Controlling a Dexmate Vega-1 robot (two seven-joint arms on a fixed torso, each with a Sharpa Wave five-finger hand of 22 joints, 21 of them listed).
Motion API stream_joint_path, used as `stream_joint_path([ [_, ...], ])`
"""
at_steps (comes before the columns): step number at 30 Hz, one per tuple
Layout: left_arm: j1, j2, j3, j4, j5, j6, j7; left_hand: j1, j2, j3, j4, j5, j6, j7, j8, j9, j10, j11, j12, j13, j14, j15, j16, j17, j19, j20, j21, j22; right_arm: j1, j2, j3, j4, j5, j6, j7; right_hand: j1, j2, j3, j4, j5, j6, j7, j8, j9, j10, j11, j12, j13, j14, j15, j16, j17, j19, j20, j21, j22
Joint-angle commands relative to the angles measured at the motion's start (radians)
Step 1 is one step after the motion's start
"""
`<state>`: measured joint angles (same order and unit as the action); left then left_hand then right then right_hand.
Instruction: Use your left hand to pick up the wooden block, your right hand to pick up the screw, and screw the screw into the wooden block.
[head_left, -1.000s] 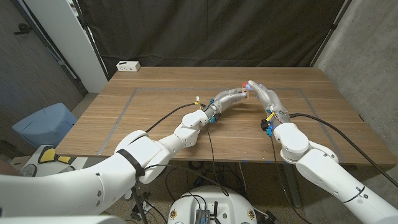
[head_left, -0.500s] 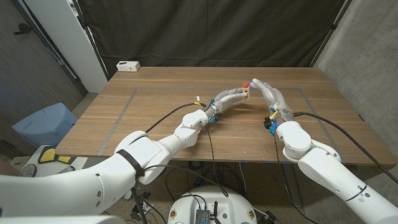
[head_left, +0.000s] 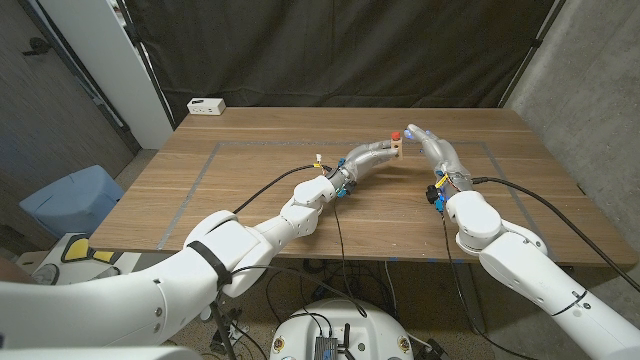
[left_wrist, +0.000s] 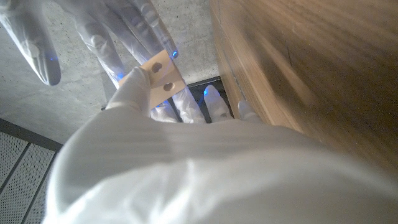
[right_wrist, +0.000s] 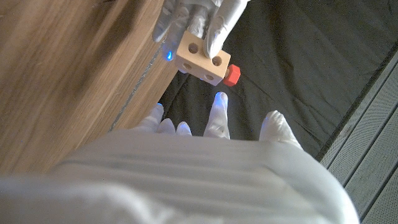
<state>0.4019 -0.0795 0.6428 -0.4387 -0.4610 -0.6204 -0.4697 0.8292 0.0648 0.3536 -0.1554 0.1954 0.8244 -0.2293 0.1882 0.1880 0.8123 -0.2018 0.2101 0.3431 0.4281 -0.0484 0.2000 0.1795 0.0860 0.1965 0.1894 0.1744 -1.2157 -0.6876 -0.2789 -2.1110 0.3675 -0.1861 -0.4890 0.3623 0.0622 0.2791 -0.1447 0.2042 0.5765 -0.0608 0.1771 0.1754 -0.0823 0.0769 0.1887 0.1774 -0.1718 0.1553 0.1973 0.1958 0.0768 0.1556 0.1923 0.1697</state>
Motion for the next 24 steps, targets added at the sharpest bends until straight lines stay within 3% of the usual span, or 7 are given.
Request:
stream_joint_path([
  [1,0.028,0.021,0.007,-0.062,0.004,0.005,0.017,-0.007,0.002,0.006,0.003,0.005,0.022,0.006,0.008,0.005,0.007,0.003,0.007,0.002,0.003,-0.029,0.003,0.001,0.001,0.008,0.007,0.004,0.025,-0.001,-0.007,0.033,0.014,0.013,0.027,-0.010,-0.003,0.004,-0.003,0.000,-0.003,-0.003,-0.002,0.002,-0.009,0.001,-0.001,0.003,-0.011,0.000,0.004,0.001,0.001,0.004,-0.001,0.002],
  [6,0.037,0.031,0.012,-0.085,0.005,0.017,0.022,-0.008,0.003,0.006,0.004,0.005,0.020,0.006,0.007,0.005,0.006,0.002,0.006,0.001,0.002,-0.029,0.003,0.002,0.001,0.009,0.007,0.004,0.031,0.001,-0.012,0.041,0.015,0.021,0.030,-0.010,-0.003,0.004,-0.003,0.000,-0.005,-0.003,-0.002,0.002,-0.010,0.001,-0.001,0.003,-0.011,0.000,0.004,0.001,0.000,0.004,-0.001,0.002],
  [24,0.023,0.022,0.017,-0.058,0.002,0.013,0.011,-0.008,0.003,0.007,0.003,0.005,0.022,0.006,0.008,0.005,0.005,0.003,0.006,0.001,0.004,-0.029,0.003,0.001,0.001,0.008,0.007,0.004,0.030,-0.005,-0.020,0.037,0.019,0.019,0.029,-0.011,-0.004,0.004,-0.002,0.000,-0.005,-0.003,0.001,0.002,-0.008,0.002,0.000,0.003,-0.011,-0.001,0.005,0.001,0.001,0.004,-0.001,0.002],
])
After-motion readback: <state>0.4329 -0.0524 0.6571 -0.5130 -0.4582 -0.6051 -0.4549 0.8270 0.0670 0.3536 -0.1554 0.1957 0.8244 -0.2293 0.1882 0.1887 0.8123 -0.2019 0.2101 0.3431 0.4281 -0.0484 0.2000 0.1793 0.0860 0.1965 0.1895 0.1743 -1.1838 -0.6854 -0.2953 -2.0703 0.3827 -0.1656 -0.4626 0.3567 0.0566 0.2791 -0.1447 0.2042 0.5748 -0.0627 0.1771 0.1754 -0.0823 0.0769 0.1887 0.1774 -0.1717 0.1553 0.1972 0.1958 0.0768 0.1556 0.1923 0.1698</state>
